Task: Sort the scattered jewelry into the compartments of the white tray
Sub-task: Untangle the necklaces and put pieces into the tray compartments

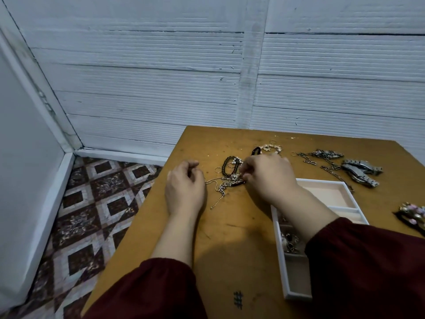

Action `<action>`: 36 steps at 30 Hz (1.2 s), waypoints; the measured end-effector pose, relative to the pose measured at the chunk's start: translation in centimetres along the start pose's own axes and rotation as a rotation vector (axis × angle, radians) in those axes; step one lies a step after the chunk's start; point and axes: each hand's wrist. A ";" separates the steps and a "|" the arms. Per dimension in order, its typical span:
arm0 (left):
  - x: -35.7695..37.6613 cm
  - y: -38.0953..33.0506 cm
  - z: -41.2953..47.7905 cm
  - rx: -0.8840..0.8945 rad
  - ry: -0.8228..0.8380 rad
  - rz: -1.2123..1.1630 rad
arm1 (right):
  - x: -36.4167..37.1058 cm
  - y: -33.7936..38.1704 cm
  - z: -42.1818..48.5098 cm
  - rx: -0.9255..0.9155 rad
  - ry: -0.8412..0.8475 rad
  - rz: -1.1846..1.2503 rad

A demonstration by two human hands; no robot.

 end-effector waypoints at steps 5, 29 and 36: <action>0.2 0.1 0.0 0.086 0.030 0.069 | 0.6 0.5 1.5 -0.033 0.022 -0.044; 0.2 0.2 0.1 0.107 0.071 0.100 | 1.1 0.7 2.6 0.017 0.164 0.180; 0.3 0.2 0.1 0.128 0.058 0.098 | 0.5 0.1 2.9 0.037 0.207 0.395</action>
Point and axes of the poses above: each hand's wrist, its own z-axis towards the middle knuckle, its own x-axis out of the palm, y = z × x, and after that the axes turned 14 degrees about x, right-handed
